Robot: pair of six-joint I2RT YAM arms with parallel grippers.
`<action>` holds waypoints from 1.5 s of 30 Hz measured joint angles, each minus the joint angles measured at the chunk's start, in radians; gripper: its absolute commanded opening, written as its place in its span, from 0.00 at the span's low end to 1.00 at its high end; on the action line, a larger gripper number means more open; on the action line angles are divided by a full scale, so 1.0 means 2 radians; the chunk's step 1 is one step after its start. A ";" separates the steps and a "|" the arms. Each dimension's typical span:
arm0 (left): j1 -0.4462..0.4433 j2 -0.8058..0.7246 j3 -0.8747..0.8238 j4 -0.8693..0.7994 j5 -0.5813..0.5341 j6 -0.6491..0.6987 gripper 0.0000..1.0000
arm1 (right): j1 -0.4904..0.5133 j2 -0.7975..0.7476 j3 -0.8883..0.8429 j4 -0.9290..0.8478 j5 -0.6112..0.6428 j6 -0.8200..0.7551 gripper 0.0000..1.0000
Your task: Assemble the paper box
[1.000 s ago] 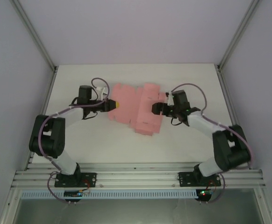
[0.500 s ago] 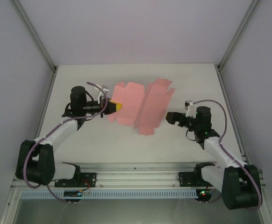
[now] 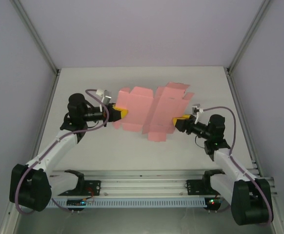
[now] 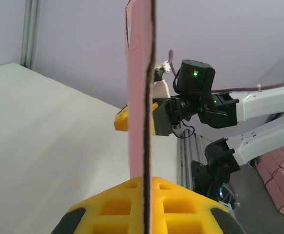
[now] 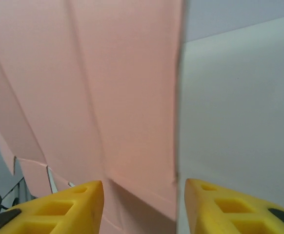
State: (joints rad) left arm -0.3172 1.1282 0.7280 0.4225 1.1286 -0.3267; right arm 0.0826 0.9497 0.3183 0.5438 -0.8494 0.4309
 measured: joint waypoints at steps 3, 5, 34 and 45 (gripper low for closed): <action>0.000 -0.002 0.000 0.000 -0.009 0.000 0.00 | 0.000 -0.010 0.000 0.003 -0.003 -0.001 0.20; 0.000 -0.006 -0.002 0.000 -0.020 0.000 0.00 | -0.001 -0.017 -0.001 0.003 -0.003 -0.002 0.07; -0.003 -0.017 -0.030 -0.255 -0.485 -0.027 1.00 | 0.139 0.158 0.237 -0.374 0.284 -0.220 0.00; -0.003 -0.050 -0.033 -0.278 -0.519 -0.039 1.00 | 0.207 0.242 0.316 -0.408 0.459 -0.397 0.03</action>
State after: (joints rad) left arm -0.3225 1.0275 0.6624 -0.1326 0.0910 -0.4042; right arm 0.4973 1.4338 0.9508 -0.2729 0.0685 -0.3630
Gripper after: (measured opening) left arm 0.995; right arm 0.062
